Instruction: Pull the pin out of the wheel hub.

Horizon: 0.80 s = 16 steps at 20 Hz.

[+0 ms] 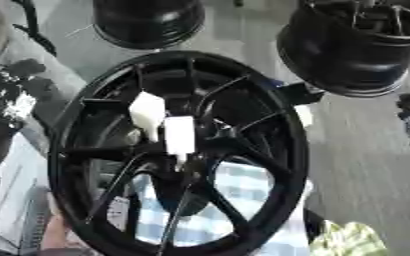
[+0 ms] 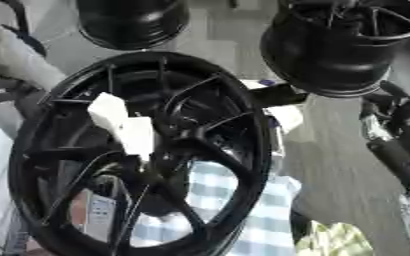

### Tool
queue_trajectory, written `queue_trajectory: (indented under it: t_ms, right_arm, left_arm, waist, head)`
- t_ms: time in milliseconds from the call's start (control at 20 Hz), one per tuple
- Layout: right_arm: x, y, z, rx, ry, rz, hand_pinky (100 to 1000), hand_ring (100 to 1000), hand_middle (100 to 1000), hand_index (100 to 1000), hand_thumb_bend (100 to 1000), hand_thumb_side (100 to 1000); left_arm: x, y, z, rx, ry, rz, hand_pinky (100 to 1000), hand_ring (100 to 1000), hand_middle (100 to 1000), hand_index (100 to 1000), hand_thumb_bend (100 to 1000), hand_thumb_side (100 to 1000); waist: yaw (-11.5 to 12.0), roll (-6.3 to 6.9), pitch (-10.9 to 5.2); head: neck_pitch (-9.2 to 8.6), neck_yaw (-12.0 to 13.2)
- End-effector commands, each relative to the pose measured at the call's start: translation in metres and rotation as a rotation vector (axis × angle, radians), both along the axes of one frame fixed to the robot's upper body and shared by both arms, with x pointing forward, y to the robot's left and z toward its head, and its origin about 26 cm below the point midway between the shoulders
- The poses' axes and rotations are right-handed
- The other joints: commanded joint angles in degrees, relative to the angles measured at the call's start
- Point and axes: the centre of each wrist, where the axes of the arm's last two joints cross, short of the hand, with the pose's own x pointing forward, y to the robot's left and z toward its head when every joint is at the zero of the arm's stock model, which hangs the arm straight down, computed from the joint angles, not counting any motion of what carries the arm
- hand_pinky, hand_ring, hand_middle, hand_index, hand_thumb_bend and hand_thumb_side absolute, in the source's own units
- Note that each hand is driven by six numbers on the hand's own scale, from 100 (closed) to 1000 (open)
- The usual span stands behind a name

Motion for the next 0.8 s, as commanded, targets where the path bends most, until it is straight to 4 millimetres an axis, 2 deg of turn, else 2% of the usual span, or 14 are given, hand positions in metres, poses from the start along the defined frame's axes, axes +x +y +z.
queue_trajectory:
  t_ms: [50,300,450,600,800]
  right_arm:
    - [0.000,-0.003,0.009,-0.012,-0.026,0.003,796,811,745,936,100,455]
    - [0.000,-0.003,0.009,-0.013,-0.025,0.004,796,811,745,936,100,455]
    - [0.000,-0.003,0.009,-0.015,-0.024,0.004,796,811,745,937,100,456]
    - [0.000,-0.004,0.008,-0.020,-0.021,0.005,797,811,745,937,100,455]
    - [-0.001,-0.005,0.007,-0.027,-0.012,0.008,797,811,745,937,100,455]
  left_arm:
    - [0.001,0.000,0.011,0.017,-0.038,-0.007,784,796,806,867,347,479]
    - [0.002,0.002,0.016,0.035,-0.052,-0.009,784,798,806,867,347,474]
    - [0.004,0.006,0.027,0.085,-0.081,-0.025,786,806,809,868,344,465]
    - [0.008,0.011,0.050,0.196,-0.147,-0.068,802,828,830,885,360,457]
    - [0.015,0.012,0.093,0.456,-0.276,-0.189,819,847,848,900,414,471]
  waist:
    - [-0.09,0.17,-0.78]
    - [-0.16,0.23,-0.81]
    - [-0.26,0.29,-0.88]
    - [-0.44,0.47,-1.02]
    - [-0.88,0.94,-1.42]
  head:
    - [-0.44,-0.08]
    - [-0.42,-0.06]
    - [-0.31,0.03]
    - [-0.15,0.22]
    - [0.26,0.58]
